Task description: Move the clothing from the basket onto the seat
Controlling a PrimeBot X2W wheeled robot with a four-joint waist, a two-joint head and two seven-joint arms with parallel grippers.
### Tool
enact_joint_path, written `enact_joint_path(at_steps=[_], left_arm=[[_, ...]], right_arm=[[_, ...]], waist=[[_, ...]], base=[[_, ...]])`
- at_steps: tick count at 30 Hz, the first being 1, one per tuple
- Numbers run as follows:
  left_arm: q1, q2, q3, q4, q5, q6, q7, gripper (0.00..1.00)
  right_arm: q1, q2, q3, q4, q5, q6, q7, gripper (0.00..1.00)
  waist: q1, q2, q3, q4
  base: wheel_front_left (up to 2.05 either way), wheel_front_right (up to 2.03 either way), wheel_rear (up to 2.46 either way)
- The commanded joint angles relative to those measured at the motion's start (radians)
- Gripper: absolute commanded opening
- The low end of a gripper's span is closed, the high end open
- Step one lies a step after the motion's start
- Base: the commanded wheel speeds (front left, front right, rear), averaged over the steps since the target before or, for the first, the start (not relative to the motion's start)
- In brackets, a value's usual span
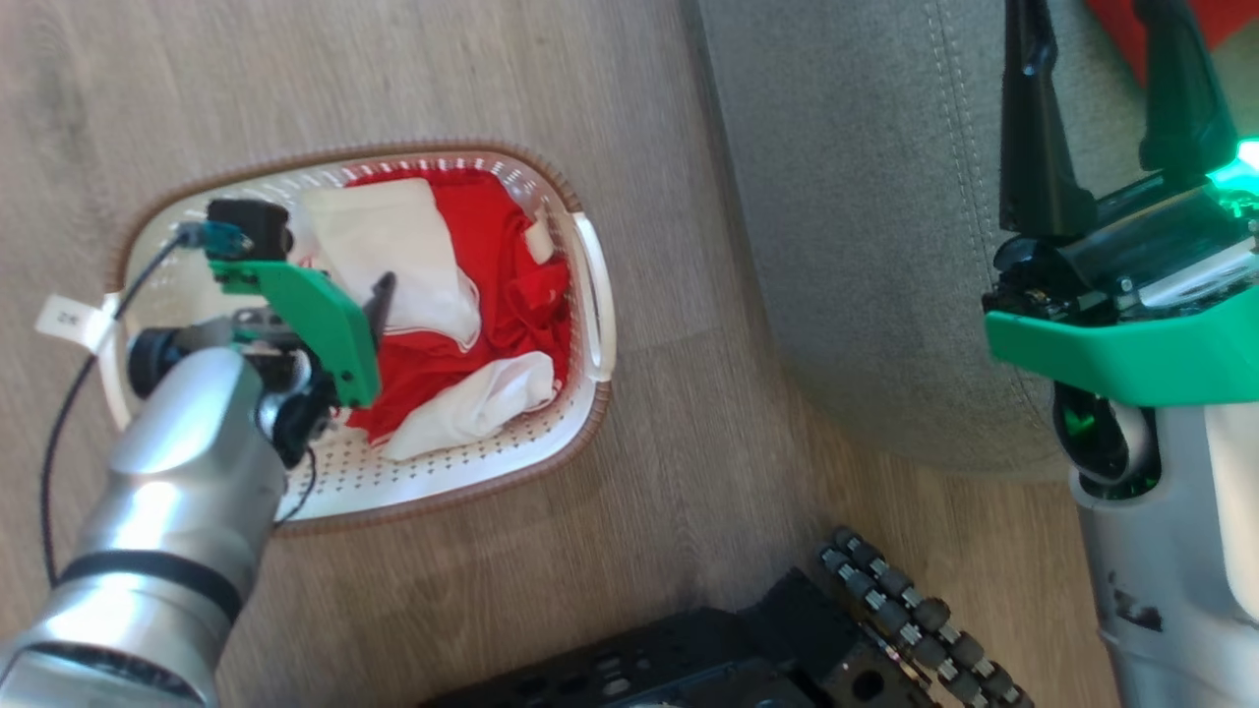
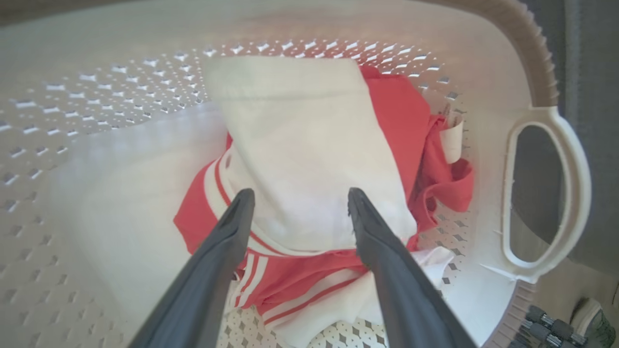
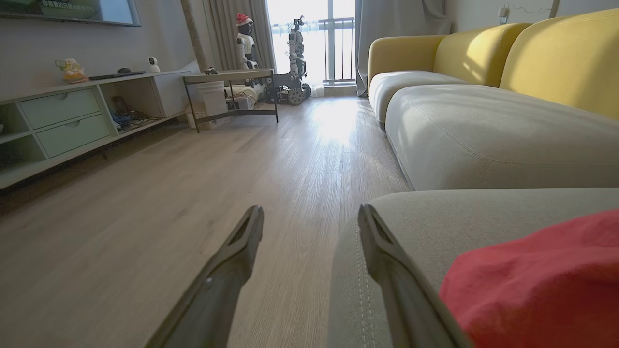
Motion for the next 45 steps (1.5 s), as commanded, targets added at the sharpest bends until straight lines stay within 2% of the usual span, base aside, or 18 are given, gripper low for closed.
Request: enact_joint_path(at_steps=[1,13,20,21,22,23,24,35,45], left_arm=[[-0.013,0.028,0.013,0.0,-0.003,-0.006,0.004,1.0],[-0.099,0.065,-0.06,0.055,-0.034,-0.006,0.063,1.0],[-0.128,0.076,-0.133,0.093,-0.031,-0.006,0.153,1.0],[-0.129,0.078,-0.138,0.092,-0.035,-0.006,0.155,0.82],[-0.13,0.078,-0.143,0.092,-0.038,-0.006,0.157,0.49],[-0.13,0.078,-0.147,0.092,-0.042,-0.006,0.158,0.27],[-0.13,0.078,-0.152,0.092,-0.045,-0.006,0.157,0.0],[-0.119,0.078,-0.191,0.079,-0.079,-0.006,0.109,0.0],[-0.031,0.051,-0.241,0.026,-0.149,-0.006,0.032,0.0]], right_arm=[[0.003,0.008,0.017,-0.04,-0.004,0.0,-0.007,1.0],[-0.027,0.03,0.038,-0.087,0.003,0.0,-0.009,1.0],[-0.034,0.043,0.048,-0.101,-0.003,0.0,-0.009,1.0],[-0.033,0.044,0.048,-0.102,-0.004,0.0,-0.009,1.0],[-0.033,0.045,0.047,-0.102,-0.004,0.0,-0.009,1.0],[-0.034,0.045,0.046,-0.102,-0.005,0.0,-0.009,1.0],[-0.034,0.046,0.045,-0.101,-0.005,0.0,-0.009,1.0],[-0.033,0.045,0.039,-0.088,-0.008,0.0,-0.009,1.0],[0.003,0.017,0.029,-0.048,-0.005,0.0,-0.009,1.0]], waist=[[-0.0002,0.0001,0.019,-0.013],[-0.0002,0.0001,0.103,-0.062],[-0.0002,0.0001,0.129,-0.083],[-0.0002,0.0001,0.129,-0.084],[-0.0002,0.0001,0.129,-0.083],[-0.0002,0.0001,0.128,-0.083],[-0.0002,0.0001,0.126,-0.082],[-0.0002,0.0001,0.076,-0.067],[-0.0002,0.0001,-0.099,-0.034]], base=[[0.0,0.0,0.0],[0.0,0.0,0.0],[0.0,0.0,0.0],[0.0,0.0,0.0],[0.0,0.0,0.0],[0.0,0.0,0.0],[0.0,0.0,0.0],[0.0,0.0,0.0],[0.0,0.0,0.0]])
